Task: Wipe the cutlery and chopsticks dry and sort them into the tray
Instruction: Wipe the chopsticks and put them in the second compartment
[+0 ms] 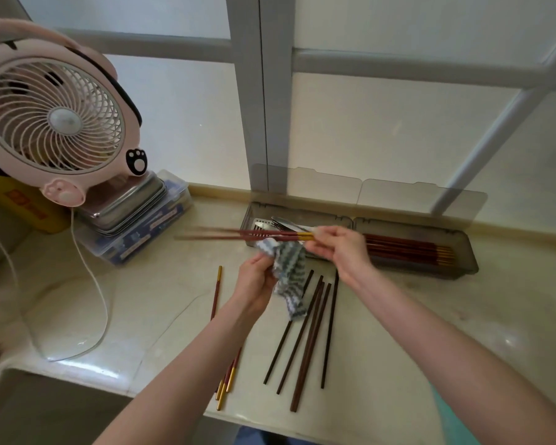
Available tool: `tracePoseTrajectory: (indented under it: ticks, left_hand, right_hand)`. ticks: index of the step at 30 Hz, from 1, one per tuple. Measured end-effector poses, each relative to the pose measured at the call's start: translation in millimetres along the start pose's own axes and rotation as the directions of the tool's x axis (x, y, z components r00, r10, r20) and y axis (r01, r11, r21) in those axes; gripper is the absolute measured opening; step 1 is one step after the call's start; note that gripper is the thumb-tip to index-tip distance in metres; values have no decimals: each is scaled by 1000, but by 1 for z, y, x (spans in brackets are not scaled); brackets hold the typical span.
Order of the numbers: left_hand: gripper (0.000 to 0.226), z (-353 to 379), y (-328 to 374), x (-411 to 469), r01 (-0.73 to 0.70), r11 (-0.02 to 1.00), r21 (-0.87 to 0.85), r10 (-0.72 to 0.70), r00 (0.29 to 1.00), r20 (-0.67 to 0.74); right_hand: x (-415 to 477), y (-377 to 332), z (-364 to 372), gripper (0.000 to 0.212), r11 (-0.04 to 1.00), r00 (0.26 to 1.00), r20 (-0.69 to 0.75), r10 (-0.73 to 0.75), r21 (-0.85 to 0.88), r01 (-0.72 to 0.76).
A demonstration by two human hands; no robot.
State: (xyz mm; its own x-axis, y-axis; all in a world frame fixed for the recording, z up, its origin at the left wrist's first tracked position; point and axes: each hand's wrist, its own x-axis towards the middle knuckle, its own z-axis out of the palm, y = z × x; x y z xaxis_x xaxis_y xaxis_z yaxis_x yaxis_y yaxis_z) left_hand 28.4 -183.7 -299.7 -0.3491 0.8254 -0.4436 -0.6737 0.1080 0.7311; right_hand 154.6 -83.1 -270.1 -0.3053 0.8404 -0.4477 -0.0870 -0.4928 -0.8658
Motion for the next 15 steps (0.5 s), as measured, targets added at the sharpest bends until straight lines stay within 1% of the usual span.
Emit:
tracePoseTrajectory:
  ticks: [4, 10, 12, 15]
  left_hand:
    - [23, 9, 2, 6, -72, 997, 29, 75, 985, -157]
    - [21, 8, -2, 10, -68, 998, 8, 67, 945, -321]
    - [18, 7, -1, 12, -71, 997, 32, 77, 932, -355]
    - [18, 5, -1, 13, -55, 996, 75, 78, 935, -346]
  right_hand:
    - [-8, 23, 13, 6, 1000, 998, 62, 21, 6, -21]
    - [-14, 29, 17, 4, 991, 968, 214, 128, -76, -114]
    - [-15, 31, 17, 4, 989, 959, 248, 135, -94, -115]
    - [-15, 35, 17, 6, 989, 960, 254, 117, -118, -89]
